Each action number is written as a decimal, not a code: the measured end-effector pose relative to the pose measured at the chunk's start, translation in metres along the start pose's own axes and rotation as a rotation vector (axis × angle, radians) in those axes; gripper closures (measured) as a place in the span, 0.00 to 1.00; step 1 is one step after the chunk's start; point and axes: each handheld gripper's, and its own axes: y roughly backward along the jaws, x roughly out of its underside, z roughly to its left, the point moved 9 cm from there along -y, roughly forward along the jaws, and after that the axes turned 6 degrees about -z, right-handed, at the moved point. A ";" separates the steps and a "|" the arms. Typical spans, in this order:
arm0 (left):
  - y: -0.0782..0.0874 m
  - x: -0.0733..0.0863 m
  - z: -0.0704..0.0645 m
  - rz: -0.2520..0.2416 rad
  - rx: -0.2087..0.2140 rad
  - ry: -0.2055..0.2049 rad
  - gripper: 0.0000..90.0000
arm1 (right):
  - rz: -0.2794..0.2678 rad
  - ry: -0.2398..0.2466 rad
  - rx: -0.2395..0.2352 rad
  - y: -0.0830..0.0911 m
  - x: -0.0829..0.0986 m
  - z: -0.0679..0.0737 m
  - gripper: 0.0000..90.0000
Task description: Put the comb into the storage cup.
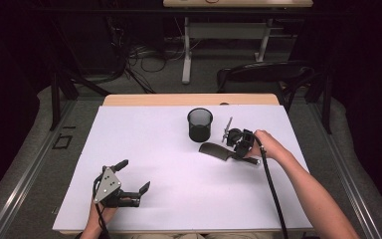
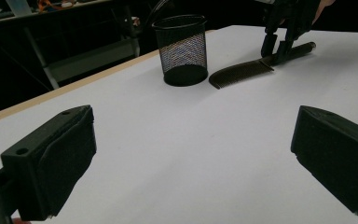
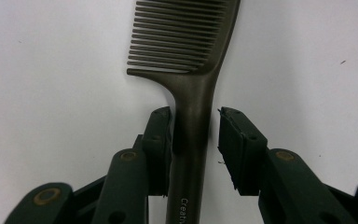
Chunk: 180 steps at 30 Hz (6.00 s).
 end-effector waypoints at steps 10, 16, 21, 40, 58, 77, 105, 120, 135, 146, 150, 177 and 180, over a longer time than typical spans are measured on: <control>0.000 0.000 0.000 0.000 0.001 -0.002 0.00 | 0.018 -0.003 -0.006 -0.005 0.000 -0.001 0.80; 0.000 0.000 0.000 0.001 0.000 -0.004 0.00 | 0.014 -0.007 -0.009 -0.004 0.000 -0.001 0.81; 0.000 0.000 0.000 0.000 0.001 -0.003 0.00 | 0.011 -0.009 -0.013 -0.002 0.001 0.000 0.81; 0.001 0.000 -0.001 0.000 0.001 -0.005 0.00 | -0.132 -0.048 0.001 0.026 0.003 0.010 0.81; 0.001 0.000 -0.001 0.000 0.001 -0.008 0.00 | -0.269 -0.098 0.013 0.044 0.002 0.020 0.81; 0.001 0.000 -0.001 -0.001 -0.002 -0.005 0.00 | -0.438 -0.155 0.008 0.056 0.000 0.029 0.81; 0.000 -0.001 -0.002 -0.004 0.000 -0.007 0.00 | -0.554 -0.206 0.063 0.067 -0.003 0.030 0.81; -0.001 -0.002 0.000 -0.012 -0.002 0.002 0.00 | -0.595 -0.220 0.077 0.070 -0.006 0.030 0.81; -0.001 -0.003 -0.001 -0.013 0.002 0.001 0.00 | -0.637 -0.240 0.107 0.074 -0.010 0.027 0.81; -0.001 -0.003 -0.001 -0.013 0.001 -0.001 0.00 | -0.667 -0.255 0.133 0.078 -0.011 0.023 0.81; -0.001 -0.003 -0.001 -0.013 0.002 0.000 0.00 | -0.673 -0.259 0.139 0.079 -0.011 0.022 0.81; -0.001 -0.003 0.000 -0.014 -0.003 -0.002 0.00 | -0.728 -0.298 0.180 0.085 -0.016 0.017 0.81; -0.001 -0.004 0.000 -0.015 -0.003 -0.001 0.00 | -0.732 -0.297 0.186 0.086 -0.016 0.016 0.81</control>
